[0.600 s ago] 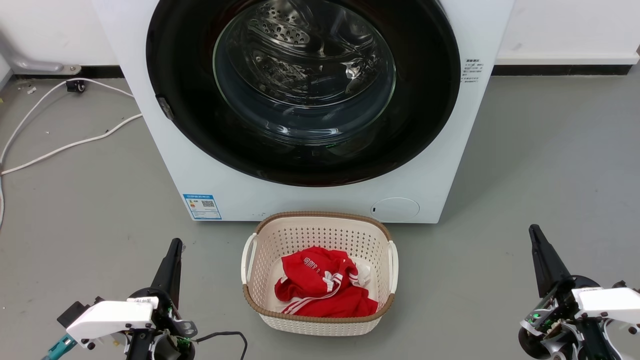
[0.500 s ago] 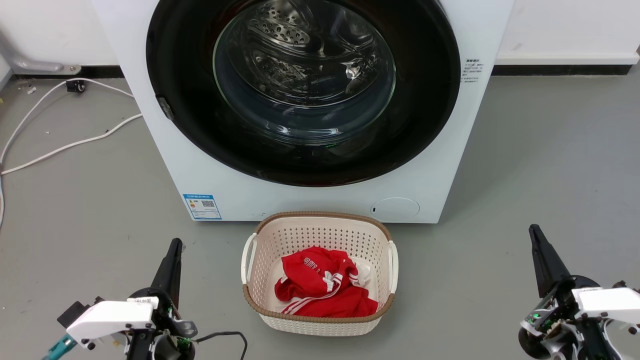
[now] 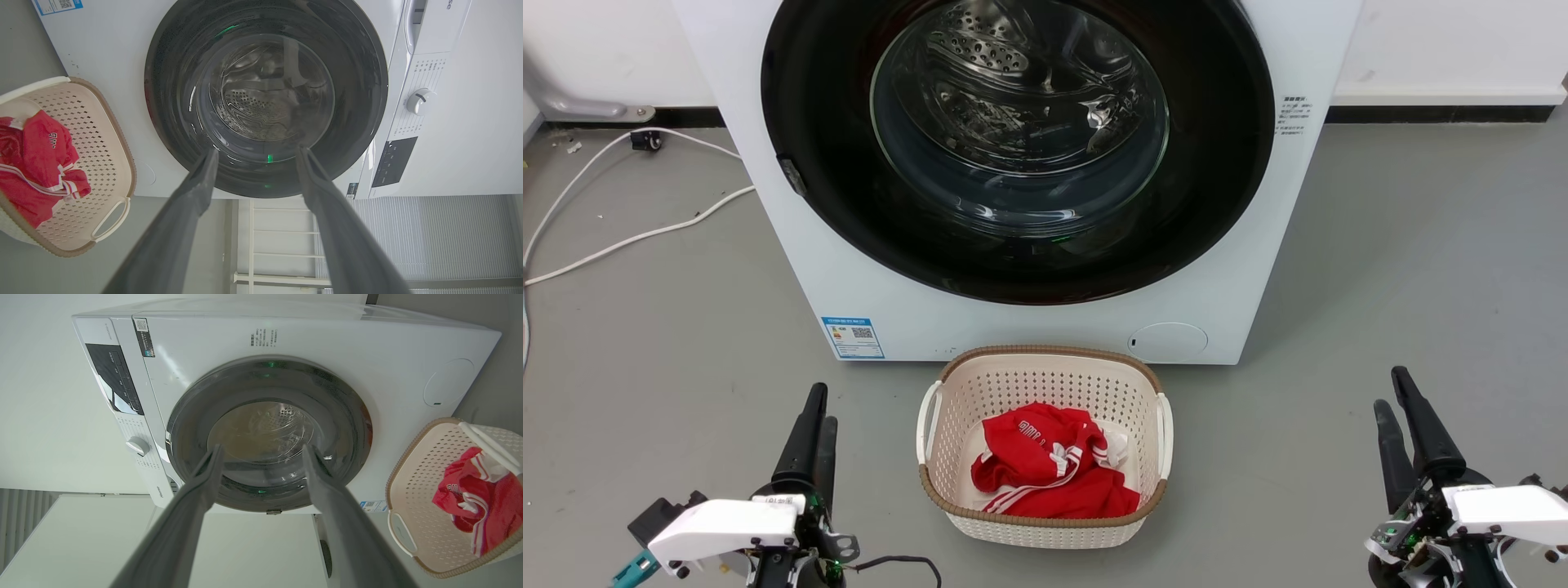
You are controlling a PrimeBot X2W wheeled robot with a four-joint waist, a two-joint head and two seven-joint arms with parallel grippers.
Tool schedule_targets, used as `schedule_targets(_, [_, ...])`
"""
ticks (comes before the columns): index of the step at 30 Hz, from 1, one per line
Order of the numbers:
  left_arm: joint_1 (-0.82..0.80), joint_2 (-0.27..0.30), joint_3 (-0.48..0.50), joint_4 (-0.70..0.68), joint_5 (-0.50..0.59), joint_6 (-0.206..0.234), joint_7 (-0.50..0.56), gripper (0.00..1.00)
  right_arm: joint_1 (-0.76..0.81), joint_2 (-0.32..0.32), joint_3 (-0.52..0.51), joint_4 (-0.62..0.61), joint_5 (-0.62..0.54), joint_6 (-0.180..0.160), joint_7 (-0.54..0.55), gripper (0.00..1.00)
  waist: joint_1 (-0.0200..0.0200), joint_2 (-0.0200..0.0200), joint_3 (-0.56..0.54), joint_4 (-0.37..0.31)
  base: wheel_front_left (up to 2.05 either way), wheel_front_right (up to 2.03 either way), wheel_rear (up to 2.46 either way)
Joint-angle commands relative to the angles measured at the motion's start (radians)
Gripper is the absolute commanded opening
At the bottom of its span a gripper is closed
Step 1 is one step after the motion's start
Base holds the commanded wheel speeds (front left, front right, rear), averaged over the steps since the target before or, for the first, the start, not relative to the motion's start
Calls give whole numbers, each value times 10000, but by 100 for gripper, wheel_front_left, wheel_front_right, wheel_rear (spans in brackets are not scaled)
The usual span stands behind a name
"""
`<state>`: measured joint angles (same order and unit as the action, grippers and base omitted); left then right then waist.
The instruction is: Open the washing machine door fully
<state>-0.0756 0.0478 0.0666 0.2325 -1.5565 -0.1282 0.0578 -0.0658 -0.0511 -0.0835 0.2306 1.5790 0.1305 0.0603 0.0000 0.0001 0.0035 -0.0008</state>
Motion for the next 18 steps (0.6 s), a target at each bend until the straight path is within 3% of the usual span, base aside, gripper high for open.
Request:
schedule_targets(1, [-263, 38, -51, -333, 326, -13, -121, 100, -115, -26, 48, -294, -271, 0, -128, 100, 0, -1, -1, -5, 0, 0, 0])
schedule_targets(18, [-109, 38, -114, -1151, 3761, -18, -837, 100, 120, -21, 247, -1105, -4530, 1, -847, 100, 0, -1, -17, -104, 0, 0, 0])
